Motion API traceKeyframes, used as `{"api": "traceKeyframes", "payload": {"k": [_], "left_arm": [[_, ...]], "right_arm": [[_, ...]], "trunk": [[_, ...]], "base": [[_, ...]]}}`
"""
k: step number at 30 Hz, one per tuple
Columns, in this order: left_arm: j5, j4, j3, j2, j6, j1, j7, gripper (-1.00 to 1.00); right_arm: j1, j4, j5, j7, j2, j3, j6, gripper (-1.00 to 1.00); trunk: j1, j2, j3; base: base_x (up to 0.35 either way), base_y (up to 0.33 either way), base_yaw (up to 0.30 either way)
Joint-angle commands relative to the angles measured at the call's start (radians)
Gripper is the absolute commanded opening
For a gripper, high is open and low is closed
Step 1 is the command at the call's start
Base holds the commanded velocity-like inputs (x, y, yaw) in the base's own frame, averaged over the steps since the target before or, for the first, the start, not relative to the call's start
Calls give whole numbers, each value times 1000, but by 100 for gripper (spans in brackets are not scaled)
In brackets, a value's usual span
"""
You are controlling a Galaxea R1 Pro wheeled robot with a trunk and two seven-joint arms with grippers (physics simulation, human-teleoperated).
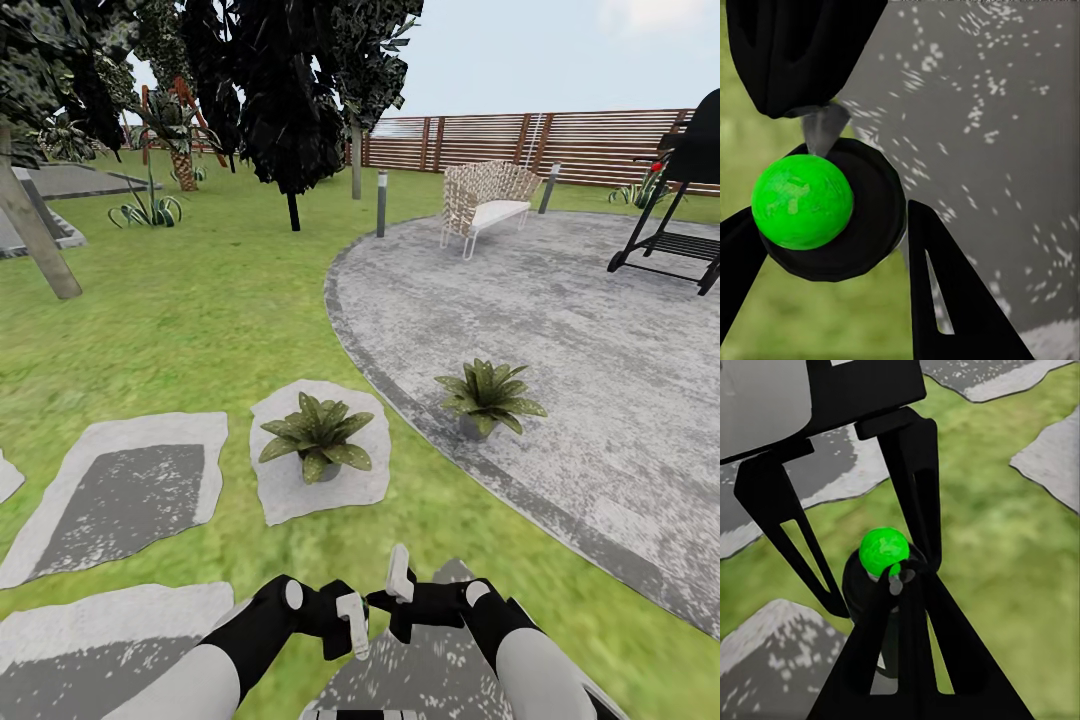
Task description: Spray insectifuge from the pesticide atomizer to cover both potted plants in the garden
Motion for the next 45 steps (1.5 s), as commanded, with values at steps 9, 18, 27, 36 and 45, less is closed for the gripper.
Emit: {"api": "traceKeyframes", "payload": {"k": [9, 18, 27, 36, 45], "left_arm": [[-8, -7, 0, -4, -7, 0, 0, -100], [-7, -12, 2, -5, -7, 0, 1, -100], [-5, -13, 2, -6, -7, 0, 1, -100], [-4, -15, 2, -7, -8, 0, 1, -100], [-2, -15, 2, -13, -8, -1, 1, -100]], "right_arm": [[-1, -2, 5, 6, 1, -8, -2, -100], [-1, -2, 5, 6, 1, -8, -2, -100], [-1, -2, 5, 6, 1, -8, -2, -100], [-1, -2, 5, 5, 1, -8, -2, -100], [-1, -2, 5, 5, 1, -8, -2, -100]], "trunk": [[0, 0, -1], [0, 0, -1], [0, 0, -1], [0, 0, -1], [0, 0, -1]], "base": [[0, 0, 0], [0, 0, 0], [0, 0, 0], [0, 0, 0], [0, 0, 0]]}}
